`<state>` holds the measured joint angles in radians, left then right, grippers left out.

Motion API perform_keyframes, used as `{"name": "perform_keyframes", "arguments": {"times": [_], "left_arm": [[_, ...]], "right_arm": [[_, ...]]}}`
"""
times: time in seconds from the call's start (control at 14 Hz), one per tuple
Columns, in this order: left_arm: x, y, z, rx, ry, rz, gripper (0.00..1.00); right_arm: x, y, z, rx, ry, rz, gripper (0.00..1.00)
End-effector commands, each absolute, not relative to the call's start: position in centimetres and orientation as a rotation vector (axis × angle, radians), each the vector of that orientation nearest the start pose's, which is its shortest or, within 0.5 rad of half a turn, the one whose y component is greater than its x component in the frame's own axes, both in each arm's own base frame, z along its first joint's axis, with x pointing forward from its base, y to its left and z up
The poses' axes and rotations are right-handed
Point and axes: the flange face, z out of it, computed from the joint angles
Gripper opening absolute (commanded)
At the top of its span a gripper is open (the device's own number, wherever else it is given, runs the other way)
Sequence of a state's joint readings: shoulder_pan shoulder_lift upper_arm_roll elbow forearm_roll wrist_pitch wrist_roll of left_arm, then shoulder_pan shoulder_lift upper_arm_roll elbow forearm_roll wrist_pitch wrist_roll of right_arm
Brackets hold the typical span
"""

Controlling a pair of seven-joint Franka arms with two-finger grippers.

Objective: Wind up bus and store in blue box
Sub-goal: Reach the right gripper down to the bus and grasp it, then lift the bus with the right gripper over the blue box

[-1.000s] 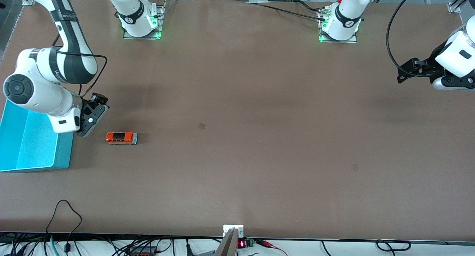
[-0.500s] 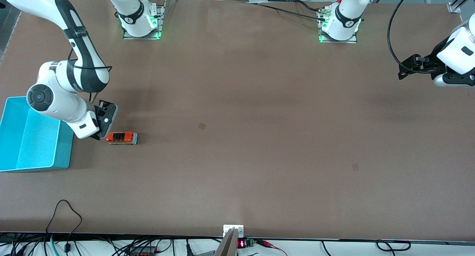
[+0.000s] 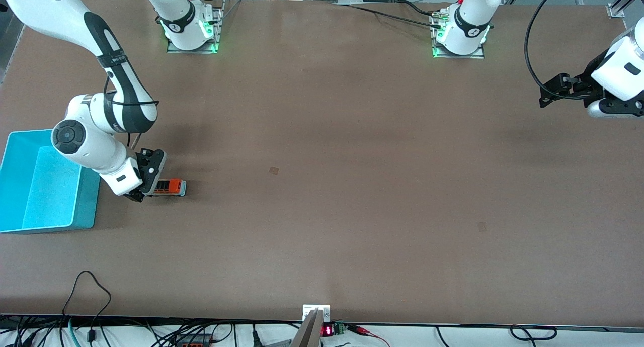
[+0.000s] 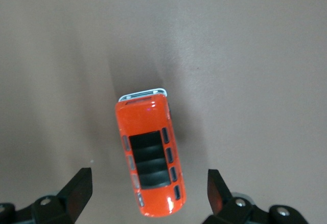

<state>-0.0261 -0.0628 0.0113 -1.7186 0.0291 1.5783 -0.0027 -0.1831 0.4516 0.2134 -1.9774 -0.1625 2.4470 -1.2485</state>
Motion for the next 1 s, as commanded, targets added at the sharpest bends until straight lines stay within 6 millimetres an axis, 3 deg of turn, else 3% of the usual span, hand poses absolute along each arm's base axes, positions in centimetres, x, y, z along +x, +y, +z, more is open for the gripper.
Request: {"name": "perform_keyframes", "arguments": {"times": [0.0, 0.57, 0.64, 0.71, 0.79, 0.86, 0.93], "left_arm": [[52.8, -1.3, 59.9, -3.093, 0.023, 0.114, 1.0], [52.7, -1.4, 59.8, -3.091, 0.026, 0.119, 1.0], [52.6, -1.4, 59.9, -3.091, 0.025, 0.124, 1.0], [52.6, -1.4, 59.9, -3.091, 0.025, 0.126, 1.0], [52.6, -1.6, 59.9, -3.09, 0.032, 0.126, 1.0], [52.6, -1.7, 59.9, -3.09, 0.035, 0.126, 1.0], [52.6, -1.7, 59.9, -3.088, 0.037, 0.126, 1.0]], "right_arm": [[61.9, 1.4, 22.8, -2.409, -2.055, -0.054, 1.0], [61.7, 1.7, 20.0, -2.39, -2.05, -0.062, 0.98], [61.7, 1.7, 20.0, -2.39, -2.05, -0.062, 0.84], [61.7, 1.7, 20.1, -2.401, -2.038, -0.065, 0.48], [61.7, 1.6, 20.1, -2.411, -2.025, -0.067, 0.25], [61.7, 1.5, 20.0, -2.415, -2.014, -0.068, 0.05], [61.7, 1.5, 20.0, -2.418, -2.009, -0.07, 0.0]]}}
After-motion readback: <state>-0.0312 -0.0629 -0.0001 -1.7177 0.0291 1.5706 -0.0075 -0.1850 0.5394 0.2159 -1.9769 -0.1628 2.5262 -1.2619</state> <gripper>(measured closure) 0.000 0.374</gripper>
